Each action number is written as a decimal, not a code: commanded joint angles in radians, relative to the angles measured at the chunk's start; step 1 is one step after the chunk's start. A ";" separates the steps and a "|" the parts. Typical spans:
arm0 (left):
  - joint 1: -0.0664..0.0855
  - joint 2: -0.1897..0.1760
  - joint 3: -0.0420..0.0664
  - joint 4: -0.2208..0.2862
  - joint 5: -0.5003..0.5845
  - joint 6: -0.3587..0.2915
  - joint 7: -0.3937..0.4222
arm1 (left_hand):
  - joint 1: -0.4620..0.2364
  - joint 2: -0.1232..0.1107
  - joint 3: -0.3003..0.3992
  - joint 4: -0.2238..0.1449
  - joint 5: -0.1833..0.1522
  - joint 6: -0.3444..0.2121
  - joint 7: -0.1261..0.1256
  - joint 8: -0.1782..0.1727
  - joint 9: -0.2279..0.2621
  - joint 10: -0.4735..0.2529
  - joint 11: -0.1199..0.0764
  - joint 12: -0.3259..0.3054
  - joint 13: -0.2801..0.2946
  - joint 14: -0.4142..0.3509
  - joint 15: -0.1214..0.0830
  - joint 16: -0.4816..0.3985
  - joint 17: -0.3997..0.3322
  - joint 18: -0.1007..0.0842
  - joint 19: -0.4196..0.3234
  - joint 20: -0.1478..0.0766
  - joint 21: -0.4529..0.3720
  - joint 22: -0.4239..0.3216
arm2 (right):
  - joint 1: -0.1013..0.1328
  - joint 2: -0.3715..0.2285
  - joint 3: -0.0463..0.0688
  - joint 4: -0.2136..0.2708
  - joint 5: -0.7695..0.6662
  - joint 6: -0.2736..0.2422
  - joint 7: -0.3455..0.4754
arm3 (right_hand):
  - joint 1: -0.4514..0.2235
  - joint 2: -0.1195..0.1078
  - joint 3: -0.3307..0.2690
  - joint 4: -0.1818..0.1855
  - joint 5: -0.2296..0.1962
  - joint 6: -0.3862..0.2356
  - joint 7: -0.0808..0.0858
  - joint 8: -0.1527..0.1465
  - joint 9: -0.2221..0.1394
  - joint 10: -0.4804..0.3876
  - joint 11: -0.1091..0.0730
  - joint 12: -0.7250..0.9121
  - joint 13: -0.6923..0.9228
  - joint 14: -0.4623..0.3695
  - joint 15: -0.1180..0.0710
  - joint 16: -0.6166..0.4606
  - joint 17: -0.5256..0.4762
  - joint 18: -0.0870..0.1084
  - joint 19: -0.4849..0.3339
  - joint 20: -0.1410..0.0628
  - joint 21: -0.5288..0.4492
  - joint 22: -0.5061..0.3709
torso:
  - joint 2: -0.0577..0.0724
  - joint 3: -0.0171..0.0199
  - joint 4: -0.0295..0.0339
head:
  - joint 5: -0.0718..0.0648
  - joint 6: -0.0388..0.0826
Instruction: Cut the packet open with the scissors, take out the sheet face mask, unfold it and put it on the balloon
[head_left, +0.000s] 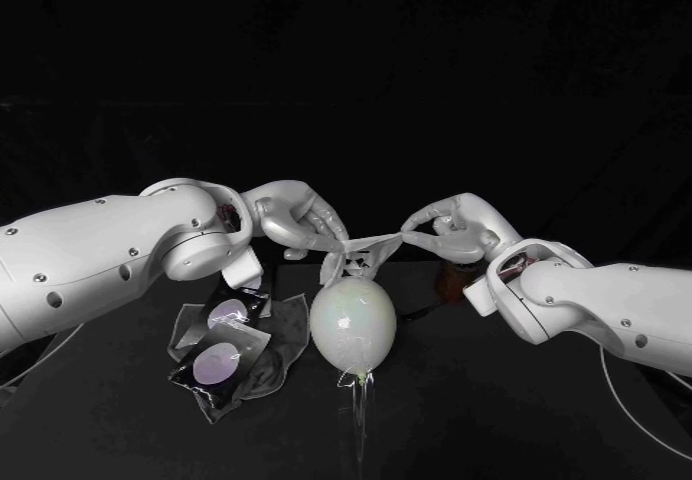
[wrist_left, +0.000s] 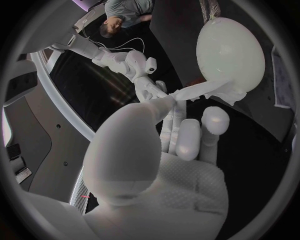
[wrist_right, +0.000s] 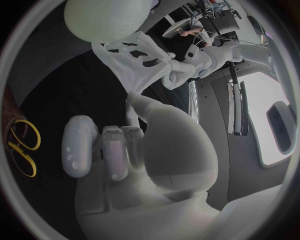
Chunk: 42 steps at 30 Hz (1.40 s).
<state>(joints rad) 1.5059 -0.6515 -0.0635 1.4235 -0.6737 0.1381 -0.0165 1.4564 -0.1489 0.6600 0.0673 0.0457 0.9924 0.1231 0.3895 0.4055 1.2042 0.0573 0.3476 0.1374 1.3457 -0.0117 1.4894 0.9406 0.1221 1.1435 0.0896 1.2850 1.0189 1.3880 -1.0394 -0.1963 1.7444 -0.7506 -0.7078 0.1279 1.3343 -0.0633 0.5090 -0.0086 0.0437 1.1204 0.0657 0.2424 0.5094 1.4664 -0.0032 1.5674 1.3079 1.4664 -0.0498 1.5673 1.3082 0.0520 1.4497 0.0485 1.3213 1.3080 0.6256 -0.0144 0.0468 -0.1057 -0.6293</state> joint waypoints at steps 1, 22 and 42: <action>-0.003 -0.018 -0.001 0.041 0.011 0.050 -0.007 | -0.005 0.006 0.007 0.001 0.003 0.002 0.005 0.002 0.086 0.004 0.000 0.001 0.002 0.002 0.006 0.006 0.002 0.001 0.008 0.002 0.006 0.002 | -0.001 -0.023 -0.003 0.036 0.000 0.014 0.001 | 0.002 0.002 0.005 0.001 0.005 0.008 0.003 0.002 0.006 0.104 -0.003 0.003 0.263 0.104 -0.009 0.003 0.263 0.001 0.005 0.001 0.000 0.193 | 0.000 0.0001 0.0001 | 0.000 -0.001; -0.050 -0.092 -0.043 0.201 0.186 0.085 0.033 | -0.016 0.004 0.010 0.001 0.003 0.004 0.004 0.002 0.094 0.006 -0.001 0.004 0.007 0.005 0.006 0.008 0.010 -0.001 0.016 0.003 0.012 0.014 | -0.069 -0.115 -0.024 0.189 -0.110 0.157 0.045 | 0.000 0.001 0.006 0.001 0.005 0.007 0.003 0.003 0.007 0.104 -0.003 0.003 0.263 0.104 -0.009 0.003 0.263 0.000 0.007 0.001 0.005 0.194 | 0.001 0.0007 -0.0006 | -0.006 -0.002; -0.102 -0.136 -0.075 0.272 0.001 0.010 -0.036 | -0.032 -0.006 0.007 0.001 0.003 -0.003 0.005 -0.003 0.105 -0.001 -0.001 0.005 0.014 0.007 0.006 0.008 0.015 -0.001 0.015 0.003 0.012 0.013 | -0.170 -0.164 -0.028 0.219 -0.151 0.170 0.040 | -0.001 0.000 0.007 0.000 0.005 0.007 0.003 0.004 0.007 0.104 -0.003 0.003 0.263 0.104 -0.009 0.003 0.263 0.000 0.006 0.001 0.003 0.193 | 0.003 0.0001 -0.0008 | -0.019 -0.042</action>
<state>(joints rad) 1.4063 -0.7882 -0.1391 1.6915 -0.6036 0.1736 -0.0327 1.4324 -0.1589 0.6652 0.0675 0.0467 0.9931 0.1237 0.3875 0.4398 1.2063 0.0552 0.3473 0.1520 1.3490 -0.0084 1.4936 0.9575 0.1215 1.1616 0.0932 1.2994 1.0319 1.2198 -1.2048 -0.2243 1.9622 -0.8753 -0.5544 0.1587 1.3314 -0.0662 0.5083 -0.0087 0.0461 1.1221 0.0677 0.2422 0.5097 1.4664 -0.0032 1.5643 1.3081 1.4686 -0.0521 1.5672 1.3081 0.0518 1.4494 0.0488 1.3205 1.3081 0.6269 -0.0141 0.0454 -0.1220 -0.6663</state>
